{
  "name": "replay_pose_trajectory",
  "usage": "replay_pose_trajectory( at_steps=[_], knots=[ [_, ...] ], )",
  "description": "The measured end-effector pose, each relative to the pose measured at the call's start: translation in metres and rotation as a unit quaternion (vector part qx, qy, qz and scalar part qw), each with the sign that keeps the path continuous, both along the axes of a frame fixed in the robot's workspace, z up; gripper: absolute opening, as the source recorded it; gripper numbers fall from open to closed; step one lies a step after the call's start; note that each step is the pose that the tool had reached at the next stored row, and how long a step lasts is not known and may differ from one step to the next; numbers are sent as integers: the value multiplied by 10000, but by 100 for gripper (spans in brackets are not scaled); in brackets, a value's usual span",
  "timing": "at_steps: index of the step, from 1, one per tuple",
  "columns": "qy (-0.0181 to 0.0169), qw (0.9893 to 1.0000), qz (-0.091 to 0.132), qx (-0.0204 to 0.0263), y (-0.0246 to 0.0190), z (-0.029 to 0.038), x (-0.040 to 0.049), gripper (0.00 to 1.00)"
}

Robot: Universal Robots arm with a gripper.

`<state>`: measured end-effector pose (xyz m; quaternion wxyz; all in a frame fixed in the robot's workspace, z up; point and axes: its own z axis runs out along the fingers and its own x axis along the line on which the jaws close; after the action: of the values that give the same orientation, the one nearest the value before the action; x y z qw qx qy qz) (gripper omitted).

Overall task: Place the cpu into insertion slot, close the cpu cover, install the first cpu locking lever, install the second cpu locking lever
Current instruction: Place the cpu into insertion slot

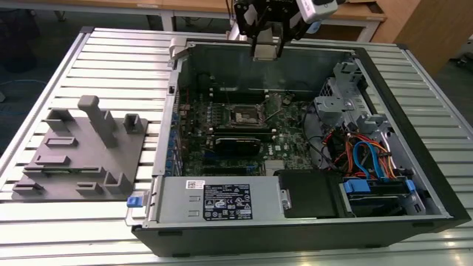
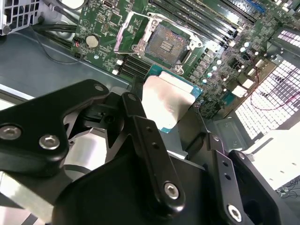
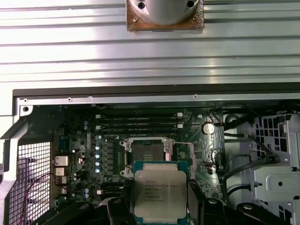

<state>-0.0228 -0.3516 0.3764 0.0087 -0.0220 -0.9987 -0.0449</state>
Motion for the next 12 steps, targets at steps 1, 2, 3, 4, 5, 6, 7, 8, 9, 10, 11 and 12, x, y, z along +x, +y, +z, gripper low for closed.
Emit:
replay_pose_trajectory(
  at_steps=[1,2,3,4,5,6,7,8,9,10,11,12],
  knots=[
    [0,10000,-6,0,0,0,0,54],
    [0,10000,-13,0,0,0,0,54],
    [0,10000,-20,0,0,0,0,54],
    [0,10000,-27,0,0,0,0,54],
    [0,10000,-35,0,0,0,0,54],
    [0,10000,-45,0,0,-1,0,54],
    [0,10000,-57,0,0,-1,0,54],
    [0,10000,-69,1,0,-1,0,54],
    [0,10000,-81,0,0,-1,0,54],
    [0,10000,-97,0,0,-1,0,54],
    [0,9999,-115,0,0,-1,0,54],
    [0,9999,-133,0,0,-1,0,54]
  ],
)
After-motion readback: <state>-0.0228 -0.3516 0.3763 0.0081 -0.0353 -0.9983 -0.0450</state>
